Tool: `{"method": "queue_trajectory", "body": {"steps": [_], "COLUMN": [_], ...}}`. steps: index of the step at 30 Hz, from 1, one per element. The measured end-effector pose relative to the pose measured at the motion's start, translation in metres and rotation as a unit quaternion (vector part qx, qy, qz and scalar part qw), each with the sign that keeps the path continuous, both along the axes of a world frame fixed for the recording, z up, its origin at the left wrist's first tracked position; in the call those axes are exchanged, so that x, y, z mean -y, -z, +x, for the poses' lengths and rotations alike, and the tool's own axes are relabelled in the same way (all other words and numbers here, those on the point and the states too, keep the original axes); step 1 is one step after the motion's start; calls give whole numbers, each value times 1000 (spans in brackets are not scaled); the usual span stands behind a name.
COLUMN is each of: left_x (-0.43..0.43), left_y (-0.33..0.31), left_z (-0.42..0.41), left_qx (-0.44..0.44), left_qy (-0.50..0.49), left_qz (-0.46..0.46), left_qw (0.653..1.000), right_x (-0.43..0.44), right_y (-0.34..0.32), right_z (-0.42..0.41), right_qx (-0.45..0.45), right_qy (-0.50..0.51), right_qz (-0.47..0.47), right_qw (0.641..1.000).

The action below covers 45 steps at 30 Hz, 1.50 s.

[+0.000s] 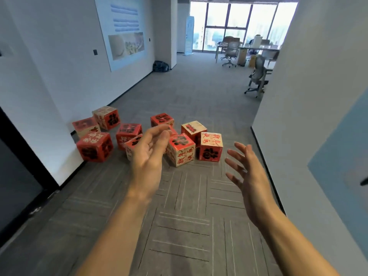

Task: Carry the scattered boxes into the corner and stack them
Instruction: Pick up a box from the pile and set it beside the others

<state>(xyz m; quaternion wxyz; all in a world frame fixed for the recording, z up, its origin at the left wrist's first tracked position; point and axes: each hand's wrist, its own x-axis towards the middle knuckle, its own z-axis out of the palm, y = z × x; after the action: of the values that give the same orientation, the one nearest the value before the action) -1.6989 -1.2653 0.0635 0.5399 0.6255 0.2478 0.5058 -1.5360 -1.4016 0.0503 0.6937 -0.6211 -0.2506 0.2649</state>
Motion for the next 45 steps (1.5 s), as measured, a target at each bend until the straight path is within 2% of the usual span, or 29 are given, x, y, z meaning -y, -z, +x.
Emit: {"method": "queue_trajectory", "body": {"steps": [9, 20, 27, 33, 39, 45], "left_x": [-120, -266, -381, -487, -566, -643], "left_y": [19, -3, 30, 34, 33, 54], "left_z": [168, 356, 480, 601, 722, 860], "left_qx": [-4, -23, -19, -14, -42, -59], "left_qy": [39, 12, 31, 59, 76, 41], "left_qz": [-5, 20, -7, -32, 1, 4], "left_qw": [999, 999, 999, 998, 996, 997], "right_x": [-99, -240, -350, -444, -512, -589], "right_y": [17, 0, 24, 17, 24, 51], "right_z": [159, 361, 480, 588, 703, 854], "right_qx": [-11, -12, -5, -1, 0, -7], "right_qy": [46, 43, 72, 96, 112, 79], "right_qz": [11, 34, 3, -23, -21, -28], "right_qw": [999, 998, 997, 995, 994, 996]}}
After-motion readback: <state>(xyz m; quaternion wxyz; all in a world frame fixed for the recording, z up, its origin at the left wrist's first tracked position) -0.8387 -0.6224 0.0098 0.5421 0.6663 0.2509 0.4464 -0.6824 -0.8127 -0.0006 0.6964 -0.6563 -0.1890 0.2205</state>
